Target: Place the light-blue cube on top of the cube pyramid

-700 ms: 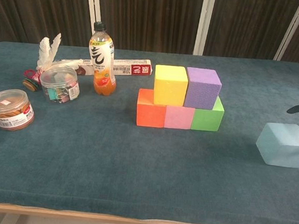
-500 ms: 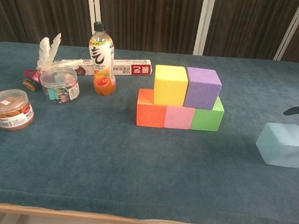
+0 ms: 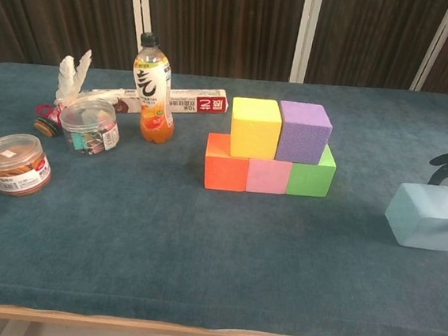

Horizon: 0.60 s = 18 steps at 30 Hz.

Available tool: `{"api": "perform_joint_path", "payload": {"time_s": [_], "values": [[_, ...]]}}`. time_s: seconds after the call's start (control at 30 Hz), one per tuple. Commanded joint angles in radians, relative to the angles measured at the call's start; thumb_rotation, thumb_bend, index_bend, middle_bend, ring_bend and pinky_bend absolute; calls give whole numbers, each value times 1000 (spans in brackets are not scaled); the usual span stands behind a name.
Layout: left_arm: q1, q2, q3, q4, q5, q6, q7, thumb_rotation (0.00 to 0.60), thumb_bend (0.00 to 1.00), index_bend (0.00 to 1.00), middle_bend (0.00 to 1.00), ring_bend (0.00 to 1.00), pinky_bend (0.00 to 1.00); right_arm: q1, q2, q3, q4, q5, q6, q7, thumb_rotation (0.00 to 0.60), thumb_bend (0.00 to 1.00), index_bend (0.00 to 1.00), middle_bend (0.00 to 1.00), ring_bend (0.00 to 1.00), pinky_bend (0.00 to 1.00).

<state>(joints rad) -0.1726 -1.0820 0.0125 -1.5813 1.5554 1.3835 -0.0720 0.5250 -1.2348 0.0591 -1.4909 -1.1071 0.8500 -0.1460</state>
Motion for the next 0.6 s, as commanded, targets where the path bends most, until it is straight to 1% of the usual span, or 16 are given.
{"api": "perform_joint_path", "payload": {"time_s": [0.03,0.13,0.2,0.27,0.37,0.47,0.5,0.6], "values": [[0,0,0,0,1,0,1,600,66,0,9,0,106,-5,11,4,-15,-25,21,9,600,250,461,29,0,0],[-2,-2,1,1,-2,-6,3,600,66,0,9,0,106,-9,47,10,-51,-90,71,6,600,264,468,29,0,0],[-4,-3,-1,0,-8,-11,5,600,66,0,9,0,106,-8,86,25,-102,-126,99,21,600,266,474,29,0,0],[-5,-3,-5,-1,-14,-12,1,600,66,0,9,0,106,1,143,47,-171,-144,109,38,600,267,476,28,0,0],[-7,-1,-11,-1,-20,-13,-11,600,66,0,9,0,106,22,219,85,-260,-140,109,32,600,268,469,28,0,0],[-13,2,-20,2,-34,-22,-20,600,66,0,9,0,106,62,294,139,-350,-79,81,11,600,268,464,28,0,0],[-16,2,-23,3,-39,-27,-19,600,66,0,9,0,106,85,317,162,-378,-42,64,0,600,268,464,28,0,0],[-24,0,-29,4,-53,-42,-14,600,66,0,9,0,106,160,336,214,-400,71,20,-52,600,268,462,28,0,0]]}}
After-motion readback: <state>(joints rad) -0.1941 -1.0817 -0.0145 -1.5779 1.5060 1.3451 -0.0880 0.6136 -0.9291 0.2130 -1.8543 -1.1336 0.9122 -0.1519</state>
